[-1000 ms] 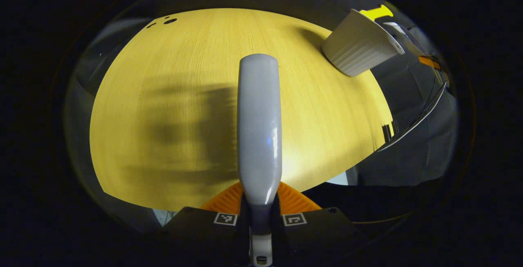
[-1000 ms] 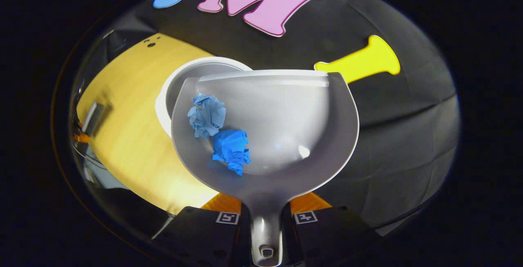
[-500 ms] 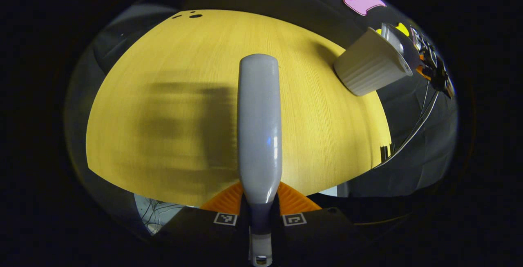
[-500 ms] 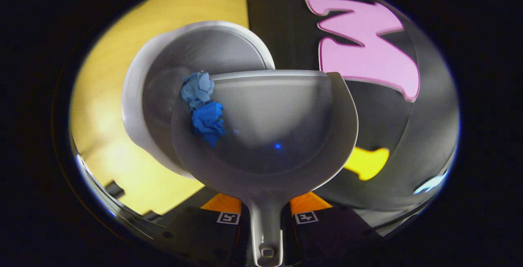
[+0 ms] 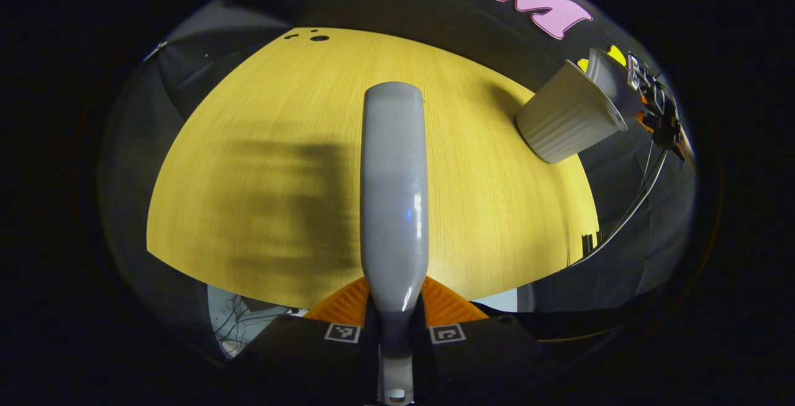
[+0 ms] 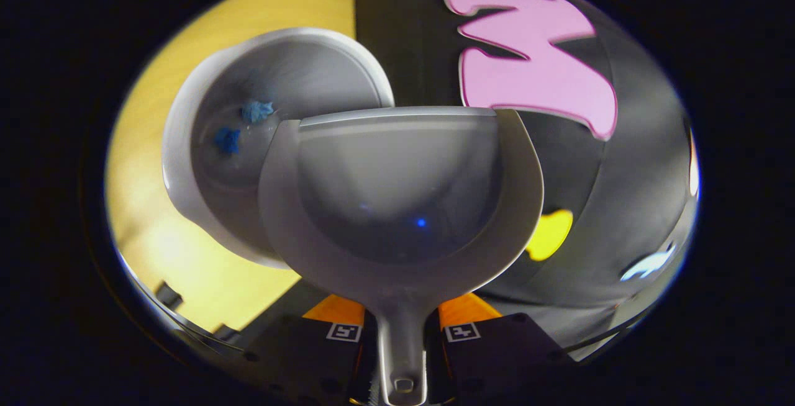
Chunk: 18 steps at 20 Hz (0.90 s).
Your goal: Pick up the small broom and dustpan from the desktop, sweep the trash into the dustpan with the broom, and then empty the trash into the garbage bin.
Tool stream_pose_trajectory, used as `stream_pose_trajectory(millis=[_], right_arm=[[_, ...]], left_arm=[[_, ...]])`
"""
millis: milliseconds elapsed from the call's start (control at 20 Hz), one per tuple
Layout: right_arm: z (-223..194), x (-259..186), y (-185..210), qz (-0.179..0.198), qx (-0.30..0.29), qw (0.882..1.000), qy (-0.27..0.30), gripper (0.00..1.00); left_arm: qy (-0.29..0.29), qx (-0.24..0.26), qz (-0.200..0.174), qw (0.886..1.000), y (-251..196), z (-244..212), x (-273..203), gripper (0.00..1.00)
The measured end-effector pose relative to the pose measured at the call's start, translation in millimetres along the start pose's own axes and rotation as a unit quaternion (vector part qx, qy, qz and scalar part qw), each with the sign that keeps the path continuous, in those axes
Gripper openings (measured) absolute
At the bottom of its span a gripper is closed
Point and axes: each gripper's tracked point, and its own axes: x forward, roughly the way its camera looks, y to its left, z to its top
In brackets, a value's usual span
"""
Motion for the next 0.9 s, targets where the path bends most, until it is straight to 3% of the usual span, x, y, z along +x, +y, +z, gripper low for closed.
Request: stream_pose_trajectory(millis=[100, 150, 250, 350, 500, 700, 750, 850, 900], right_arm=[[-1.4, -18.2, 1.6, 0.035, 0.098, 0.995, -0.005, 0.34], [-2.1, -31.5, 7.5, 0.059, 0.155, 0.986, -0.007, 0.34], [-7.0, -66.5, 25.7, 0.113, 0.255, 0.960, 0.001, 0.34], [-4.1, -95.5, 32.4, 0.158, 0.341, 0.927, -0.001, 0.34], [2.7, -135.9, 39.1, 0.185, 0.403, 0.896, -0.012, 0.34], [41.1, -218.7, 81.8, 0.263, 0.488, 0.831, -0.041, 0.34], [56.1, -238.5, 101.1, 0.288, 0.486, 0.824, -0.049, 0.34], [74.8, -255.6, 134.2, 0.309, 0.478, 0.821, -0.052, 0.34], [92.1, -264.3, 175.7, 0.339, 0.482, 0.807, -0.046, 0.34]], left_arm=[[-0.012, 0.002, 0.008, 1.000, 0.4, 0.4, 2.0, 0.26], [-0.019, 0.001, 0.011, 1.000, -0.1, 0.3, 2.4, 0.26], [-0.029, 0.008, 0.020, 0.999, 1.2, 0.5, 3.3, 0.25], [-0.036, 0.033, 0.039, 0.998, 5.8, -1.6, 8.6, 0.29], [-0.038, 0.033, 0.050, 0.997, 9.4, -1.5, 12.8, 0.26], [-0.030, 0.032, 0.065, 0.997, 5.3, -1.0, 9.6, 0.27], [-0.022, 0.033, 0.064, 0.997, 6.2, -1.1, 12.6, 0.30], [-0.009, 0.037, 0.057, 0.998, 7.6, -1.7, 26.0, 0.29], [0.000, 0.041, 0.050, 0.998, 7.3, 4.0, 35.2, 0.27]])
